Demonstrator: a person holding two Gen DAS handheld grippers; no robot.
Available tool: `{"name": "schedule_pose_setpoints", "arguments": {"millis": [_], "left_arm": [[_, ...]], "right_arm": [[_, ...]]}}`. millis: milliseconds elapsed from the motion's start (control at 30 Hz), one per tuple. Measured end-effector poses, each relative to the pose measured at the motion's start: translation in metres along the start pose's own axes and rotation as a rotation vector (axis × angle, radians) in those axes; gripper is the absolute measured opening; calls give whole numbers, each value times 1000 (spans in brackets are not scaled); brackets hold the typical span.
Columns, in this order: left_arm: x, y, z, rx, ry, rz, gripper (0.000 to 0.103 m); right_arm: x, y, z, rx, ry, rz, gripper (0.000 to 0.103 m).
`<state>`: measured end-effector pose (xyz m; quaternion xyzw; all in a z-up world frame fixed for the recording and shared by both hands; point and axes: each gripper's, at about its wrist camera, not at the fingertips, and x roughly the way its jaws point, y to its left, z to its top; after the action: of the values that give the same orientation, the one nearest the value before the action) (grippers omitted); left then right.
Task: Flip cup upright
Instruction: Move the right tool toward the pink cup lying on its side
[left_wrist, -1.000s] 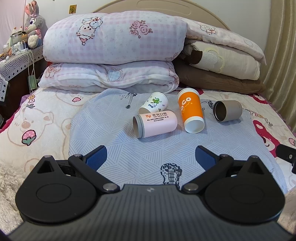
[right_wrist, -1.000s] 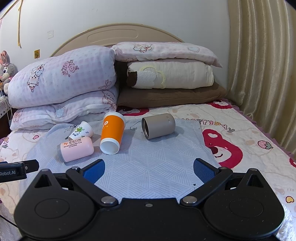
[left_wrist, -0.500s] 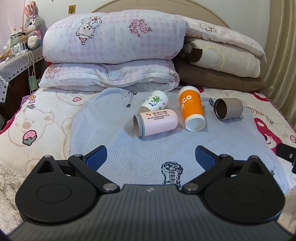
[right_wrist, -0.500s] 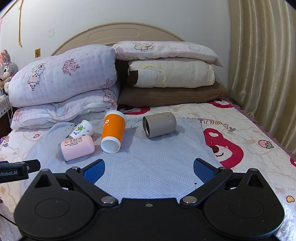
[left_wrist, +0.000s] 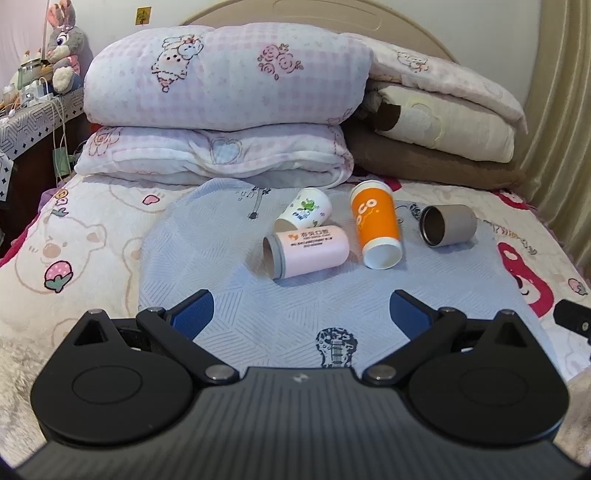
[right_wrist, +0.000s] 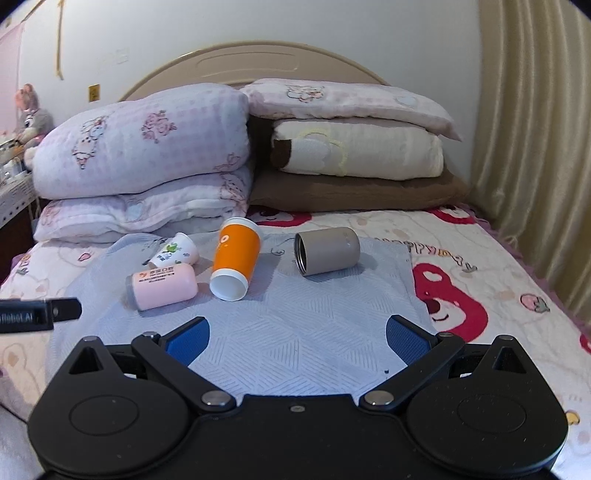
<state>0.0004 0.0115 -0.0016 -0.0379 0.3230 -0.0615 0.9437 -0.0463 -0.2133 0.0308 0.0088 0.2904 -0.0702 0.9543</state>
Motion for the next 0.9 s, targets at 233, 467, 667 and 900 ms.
{"name": "schedule_pose_setpoints", "arguments": {"millis": [233,467,667,900], "left_arm": [[-8,0,22,16,58,-22,103],[-12,2,52,23,92,-54,103],[-2,8,82,24,150,-69,103],[26,23,92,-52,210,-64,103]], "right_arm": [[-15,-11,27,-119,-3,137,103],[-19,19,53,-367,-22,237,103],[-8,47,73,-441,-32,339,103],[36,71,70,-520,-17,539,103]]}}
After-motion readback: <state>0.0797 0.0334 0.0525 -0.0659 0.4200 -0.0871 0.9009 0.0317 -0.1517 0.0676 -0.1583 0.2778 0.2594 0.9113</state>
